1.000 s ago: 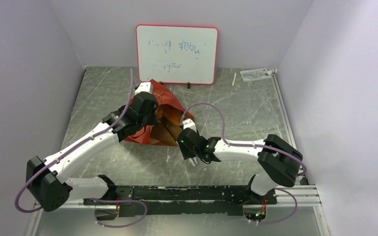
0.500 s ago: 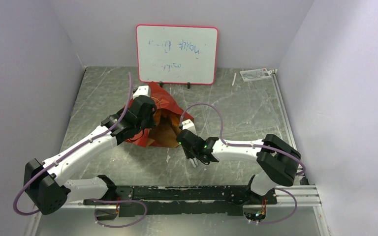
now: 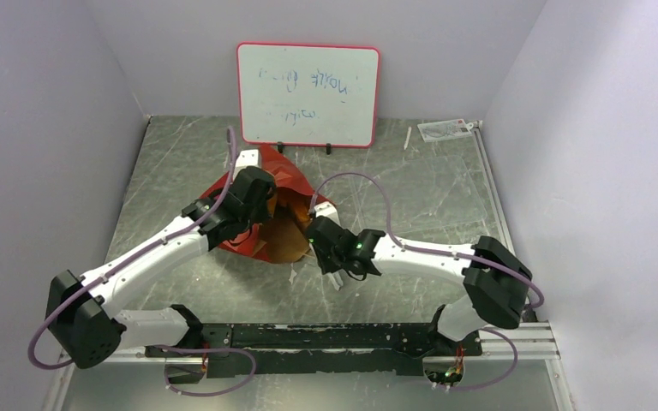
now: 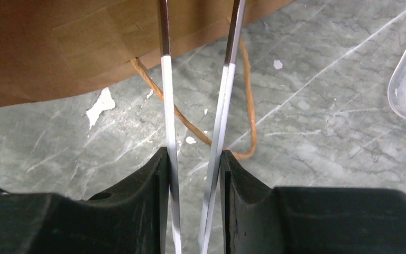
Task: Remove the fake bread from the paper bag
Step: Take out the fake bread from the paper bag, then place the fake bread in the container.
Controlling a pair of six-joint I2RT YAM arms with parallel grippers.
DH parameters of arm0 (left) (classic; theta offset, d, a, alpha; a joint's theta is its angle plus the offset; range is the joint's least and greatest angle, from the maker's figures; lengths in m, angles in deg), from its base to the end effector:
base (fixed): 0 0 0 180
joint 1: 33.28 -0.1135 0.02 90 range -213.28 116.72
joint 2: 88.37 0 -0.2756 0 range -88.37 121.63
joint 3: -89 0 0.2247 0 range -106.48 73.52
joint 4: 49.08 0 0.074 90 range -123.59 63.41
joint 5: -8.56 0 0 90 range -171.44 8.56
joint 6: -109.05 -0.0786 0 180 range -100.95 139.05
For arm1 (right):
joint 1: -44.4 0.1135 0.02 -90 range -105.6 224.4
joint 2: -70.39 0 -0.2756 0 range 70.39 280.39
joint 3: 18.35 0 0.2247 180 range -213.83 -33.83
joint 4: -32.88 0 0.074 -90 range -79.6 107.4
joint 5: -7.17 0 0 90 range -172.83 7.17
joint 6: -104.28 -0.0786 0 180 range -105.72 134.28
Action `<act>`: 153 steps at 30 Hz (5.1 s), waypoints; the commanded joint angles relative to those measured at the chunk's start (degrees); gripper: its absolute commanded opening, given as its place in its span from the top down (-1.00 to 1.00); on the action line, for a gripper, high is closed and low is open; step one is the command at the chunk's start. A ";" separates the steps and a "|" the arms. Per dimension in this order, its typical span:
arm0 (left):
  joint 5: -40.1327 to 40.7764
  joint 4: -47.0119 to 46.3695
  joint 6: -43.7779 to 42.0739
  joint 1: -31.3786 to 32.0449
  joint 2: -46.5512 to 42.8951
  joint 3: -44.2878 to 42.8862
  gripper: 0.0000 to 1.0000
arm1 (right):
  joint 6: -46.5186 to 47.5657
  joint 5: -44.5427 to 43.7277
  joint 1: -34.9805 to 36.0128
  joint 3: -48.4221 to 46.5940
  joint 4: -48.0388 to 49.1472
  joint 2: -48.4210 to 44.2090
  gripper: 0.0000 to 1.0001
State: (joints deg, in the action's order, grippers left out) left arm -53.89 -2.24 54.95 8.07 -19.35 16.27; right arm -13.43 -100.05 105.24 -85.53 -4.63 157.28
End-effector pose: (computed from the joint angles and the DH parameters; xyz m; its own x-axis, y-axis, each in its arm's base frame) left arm 0.2120 -0.1381 0.2871 -0.6106 -0.1552 -0.7766 -0.0317 0.9846 -0.1718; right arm 0.1652 0.2483 0.1876 -0.7142 -0.3685 -0.5951 -0.4788 0.8773 0.0314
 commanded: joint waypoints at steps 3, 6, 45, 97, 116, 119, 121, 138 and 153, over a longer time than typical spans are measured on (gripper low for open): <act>6.48 3.02 2.63 -0.02 5.27 -3.17 0.79 | -3.23 2.54 0.16 -1.24 -6.02 -6.96 1.00; 8.32 3.90 3.72 0.01 8.32 -4.75 0.79 | -4.11 2.50 0.33 -1.27 -8.48 -9.82 1.00; 3.66 15.46 13.66 -5.55 29.80 -24.17 0.77 | -10.99 -5.37 1.17 -25.00 -43.02 -24.37 1.00; -3.74 9.95 10.38 -11.02 22.40 -16.20 0.77 | -38.93 -42.60 0.48 -31.79 -56.88 -25.19 1.00; -4.36 10.63 8.96 -9.35 18.50 -14.74 0.78 | -58.54 -41.01 -5.25 -13.62 -54.12 -33.92 1.00; -4.26 10.65 8.43 -9.35 18.11 -14.64 0.78 | -57.06 -40.22 -7.28 -10.54 -50.62 -34.80 1.00; -4.25 10.69 8.14 -9.36 17.85 -14.64 0.78 | -55.19 -38.34 -10.28 -8.15 -47.78 -35.33 1.00; -2.91 12.36 5.67 -9.31 18.00 -15.86 0.79 | -32.54 -16.85 -38.86 12.32 -12.11 -43.35 1.00; -2.41 12.24 7.58 -8.33 19.15 -15.55 0.78 | -33.27 -7.17 -48.78 16.81 -12.93 -46.58 0.56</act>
State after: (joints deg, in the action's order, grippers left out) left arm -56.73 8.73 61.37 -1.07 -0.21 1.23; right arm -46.89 -108.50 57.59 -68.94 -17.50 111.34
